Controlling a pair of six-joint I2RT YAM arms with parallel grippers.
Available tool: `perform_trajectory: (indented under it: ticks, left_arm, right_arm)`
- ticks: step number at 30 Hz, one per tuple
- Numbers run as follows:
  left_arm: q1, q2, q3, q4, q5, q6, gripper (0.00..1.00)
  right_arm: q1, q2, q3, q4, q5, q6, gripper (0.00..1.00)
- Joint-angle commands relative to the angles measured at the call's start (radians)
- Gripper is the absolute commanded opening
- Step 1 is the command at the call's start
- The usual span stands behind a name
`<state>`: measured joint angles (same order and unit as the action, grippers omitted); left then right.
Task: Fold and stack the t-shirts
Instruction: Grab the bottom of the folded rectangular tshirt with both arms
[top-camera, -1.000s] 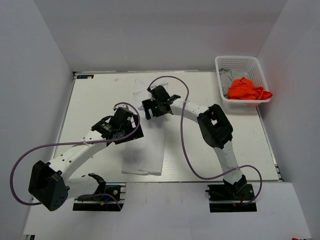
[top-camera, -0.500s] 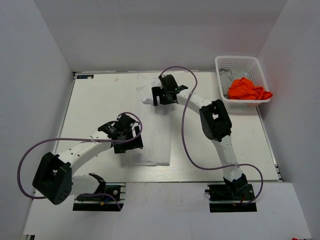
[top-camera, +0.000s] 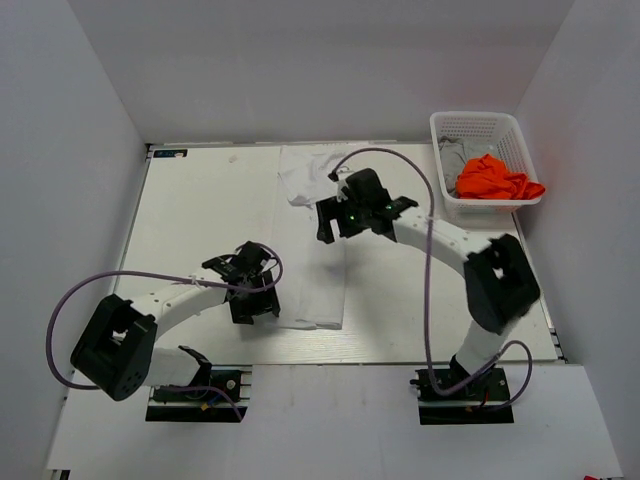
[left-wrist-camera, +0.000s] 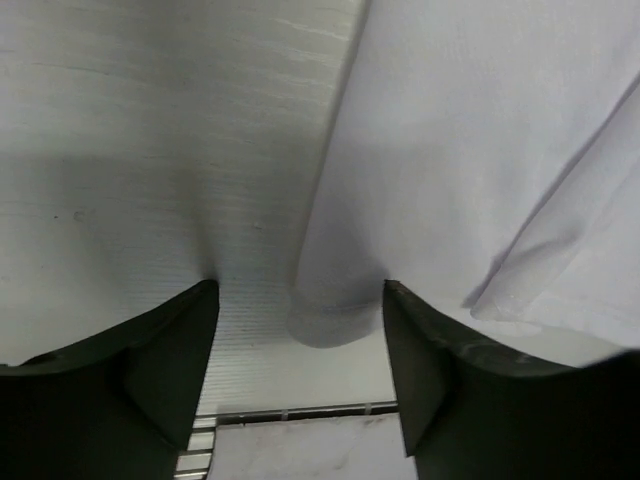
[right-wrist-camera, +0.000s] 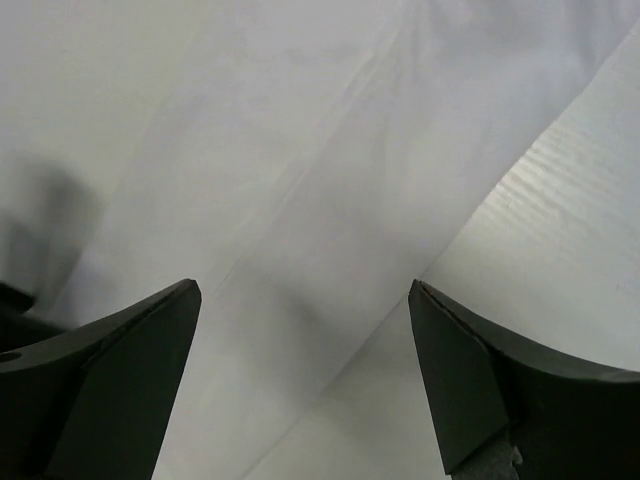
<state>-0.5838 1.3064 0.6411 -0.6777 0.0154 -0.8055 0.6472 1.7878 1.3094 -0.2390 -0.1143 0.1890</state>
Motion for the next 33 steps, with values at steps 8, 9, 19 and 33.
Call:
perform_trajectory:
  ticks: [8,9,19,33]
  left_arm:
    - [0.002,0.028,-0.075,0.063,0.040,-0.012,0.34]
    - [0.002,0.039,-0.087,0.075,0.052,-0.003,0.28]
    - [-0.019,0.082,-0.121,0.112,0.097,0.015,0.00]
    - [-0.019,0.034,-0.090,0.133,0.127,0.025,0.00]
  right_arm:
    - [0.058,-0.156,-0.239,-0.143,-0.018,0.159,0.90]
    - [0.084,-0.184,-0.258,-0.164,-0.033,0.188,0.90]
    - [0.230,-0.239,-0.498,-0.066,-0.171,0.306,0.86]
    - [0.259,-0.257,-0.452,-0.125,0.030,0.331,0.00]
